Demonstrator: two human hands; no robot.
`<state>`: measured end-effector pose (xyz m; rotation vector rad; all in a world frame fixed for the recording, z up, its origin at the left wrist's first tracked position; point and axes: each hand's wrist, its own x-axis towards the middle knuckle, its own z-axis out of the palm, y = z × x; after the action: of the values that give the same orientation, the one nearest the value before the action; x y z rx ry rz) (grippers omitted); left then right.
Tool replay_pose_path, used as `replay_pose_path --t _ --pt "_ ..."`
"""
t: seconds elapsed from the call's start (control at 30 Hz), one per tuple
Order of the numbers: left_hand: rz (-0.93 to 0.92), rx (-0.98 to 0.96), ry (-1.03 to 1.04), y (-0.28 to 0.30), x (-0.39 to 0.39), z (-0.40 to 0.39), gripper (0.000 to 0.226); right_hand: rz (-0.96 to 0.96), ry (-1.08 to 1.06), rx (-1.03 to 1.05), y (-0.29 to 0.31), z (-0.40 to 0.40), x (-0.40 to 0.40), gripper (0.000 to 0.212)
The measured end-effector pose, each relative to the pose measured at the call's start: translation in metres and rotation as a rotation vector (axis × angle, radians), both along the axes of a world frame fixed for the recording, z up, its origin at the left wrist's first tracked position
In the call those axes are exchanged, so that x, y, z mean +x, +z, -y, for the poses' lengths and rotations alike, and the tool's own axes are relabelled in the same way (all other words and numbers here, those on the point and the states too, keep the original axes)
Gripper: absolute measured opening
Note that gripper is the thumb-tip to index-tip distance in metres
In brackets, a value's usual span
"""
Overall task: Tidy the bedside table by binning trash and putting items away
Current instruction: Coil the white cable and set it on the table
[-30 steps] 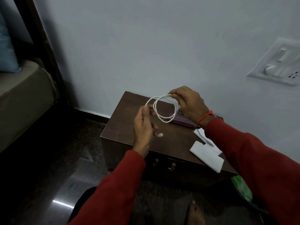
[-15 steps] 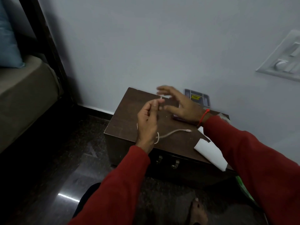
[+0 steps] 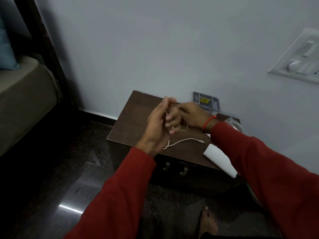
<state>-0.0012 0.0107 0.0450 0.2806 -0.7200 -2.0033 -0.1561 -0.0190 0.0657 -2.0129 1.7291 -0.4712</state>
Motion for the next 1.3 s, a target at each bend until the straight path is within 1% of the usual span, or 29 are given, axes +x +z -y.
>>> replay_pose_path --t 0.03,0.07,0.1,0.17,0.2,0.27,0.3,0.37,0.43,0.47,0.5,0.53,0.57,0.63,0.67,0.7,0.73,0.8,0.83,0.87,0.9,0.93,0.97,1.0,1.03,1.07,1.13,1.2,1.3 --pt "-0.102 0.040 0.011 0.000 0.001 0.003 0.026 0.001 0.044 0.095 -0.002 -0.008 0.004 0.029" --pt "-0.155 0.072 0.051 0.000 0.002 0.006 0.022 0.024 0.094 0.174 -0.005 -0.016 0.010 0.030" --pt "-0.166 0.093 0.114 -0.001 0.003 0.009 0.021 0.032 0.141 0.234 -0.008 -0.024 0.016 0.030" --pt "-0.083 0.109 0.294 -0.002 0.004 0.012 0.022 0.010 0.231 0.298 -0.010 -0.038 0.024 0.027" --pt "-0.026 0.120 0.392 -0.002 0.005 0.013 0.022 0.027 0.247 0.327 -0.010 -0.042 0.024 0.022" --pt "0.067 0.123 0.566 -0.004 0.008 0.016 0.023 0.084 0.202 0.346 0.000 -0.046 0.023 0.006" --pt "0.125 0.102 0.637 -0.004 0.008 0.017 0.021 0.083 0.175 0.336 0.009 -0.047 0.022 0.006" --pt "0.271 0.003 0.730 -0.006 0.006 0.012 0.019 -0.007 0.185 0.369 0.030 -0.049 0.021 0.015" --pt "0.415 -0.191 0.788 -0.007 0.000 0.001 0.020 -0.183 0.240 0.434 0.049 -0.051 0.026 0.013" --pt "0.463 -0.287 0.807 -0.005 -0.003 -0.005 0.021 -0.235 0.254 0.460 0.053 -0.051 0.029 0.011" --pt "0.478 -0.354 0.823 -0.004 -0.006 -0.010 0.022 -0.241 0.255 0.482 0.054 -0.052 0.031 0.011" --pt "0.460 -0.388 0.841 -0.003 -0.008 -0.012 0.022 -0.215 0.245 0.503 0.053 -0.052 0.032 0.012" --pt "0.410 -0.395 0.866 -0.002 -0.007 -0.010 0.022 -0.148 0.214 0.550 0.047 -0.053 0.030 0.013" --pt "0.259 -0.375 0.922 0.001 -0.002 -0.004 0.022 0.022 0.119 0.688 0.031 -0.058 0.024 0.014" --pt "0.209 -0.365 0.957 0.002 0.003 0.000 0.022 0.049 0.107 0.716 0.025 -0.063 0.020 0.016" --pt "0.203 -0.350 1.004 0.002 0.008 0.004 0.022 0.033 0.130 0.707 0.020 -0.068 0.017 0.016" --pt "0.242 -0.333 1.047 0.001 0.014 0.007 0.023 0.014 0.163 0.696 0.020 -0.072 0.015 0.016" --pt "0.452 -0.296 1.104 -0.010 0.022 0.014 0.023 0.003 0.177 0.646 0.035 -0.075 0.010 0.016" --pt "0.599 -0.307 1.080 -0.016 0.023 0.017 0.022 -0.025 0.172 0.557 0.048 -0.071 0.006 0.016" --pt "0.741 -0.345 0.992 -0.021 0.024 0.017 0.021 -0.083 0.164 0.415 0.062 -0.066 0.001 0.016" --pt "0.873 -0.385 0.845 -0.024 0.021 0.016 0.024 -0.167 0.150 0.248 0.075 -0.059 -0.004 0.015" --pt "0.970 -0.401 0.646 -0.024 0.015 0.013 0.034 -0.238 0.144 0.100 0.086 -0.053 -0.008 0.014" --pt "1.032 -0.380 0.427 -0.022 0.007 0.007 0.049 -0.279 0.152 0.006 0.092 -0.048 -0.010 0.013" --pt "1.041 -0.320 0.219 -0.018 0.000 0.000 0.064 -0.291 0.168 -0.038 0.094 -0.044 -0.010 0.012" --pt "0.994 -0.242 0.052 -0.013 -0.007 -0.007 0.075 -0.284 0.178 -0.063 0.092 -0.041 -0.011 0.013" --pt "0.892 -0.166 -0.074 -0.009 -0.011 -0.013 0.080 -0.261 0.172 -0.093 0.089 -0.040 -0.010 0.014" --pt "0.617 -0.075 -0.226 -0.001 -0.011 -0.018 0.080 -0.162 0.115 -0.158 0.084 -0.037 -0.012 0.014" --pt "0.357 -0.037 -0.299 0.004 -0.007 -0.018 0.073 -0.038 0.030 -0.167 0.076 -0.036 -0.019 0.016" --pt "0.038 -0.029 -0.397 0.009 -0.003 -0.014 0.055 0.175 0.001 -0.040 0.047 -0.040 -0.018 0.018"
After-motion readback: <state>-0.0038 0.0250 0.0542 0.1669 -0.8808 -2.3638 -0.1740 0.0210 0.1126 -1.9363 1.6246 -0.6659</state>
